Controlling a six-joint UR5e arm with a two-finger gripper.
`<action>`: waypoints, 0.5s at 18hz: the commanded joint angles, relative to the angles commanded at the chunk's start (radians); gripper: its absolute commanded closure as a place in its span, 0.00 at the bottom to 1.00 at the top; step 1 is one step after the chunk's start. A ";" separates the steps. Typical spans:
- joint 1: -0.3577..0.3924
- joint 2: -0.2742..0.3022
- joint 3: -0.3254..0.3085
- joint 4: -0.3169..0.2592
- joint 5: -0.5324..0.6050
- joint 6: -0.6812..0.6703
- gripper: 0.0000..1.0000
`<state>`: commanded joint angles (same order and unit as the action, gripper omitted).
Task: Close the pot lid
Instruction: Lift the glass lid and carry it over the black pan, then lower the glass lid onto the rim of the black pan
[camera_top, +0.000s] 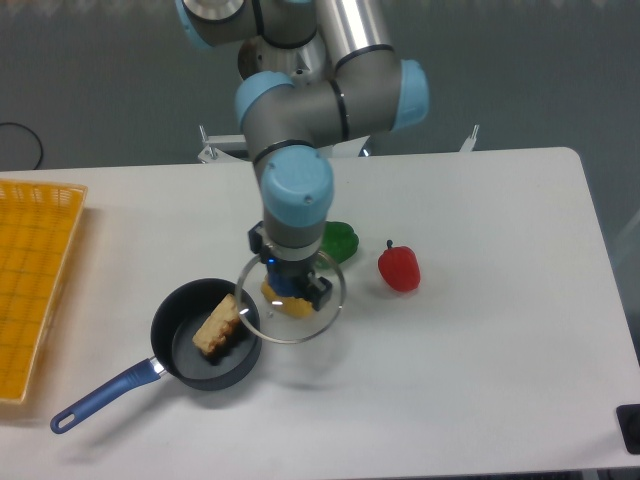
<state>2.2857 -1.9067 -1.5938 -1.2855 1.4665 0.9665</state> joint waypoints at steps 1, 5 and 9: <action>-0.009 0.000 0.000 0.000 0.000 -0.012 0.37; -0.048 -0.003 0.008 0.006 -0.003 -0.061 0.37; -0.080 -0.015 0.018 0.011 -0.006 -0.109 0.37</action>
<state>2.2059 -1.9221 -1.5754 -1.2747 1.4603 0.8576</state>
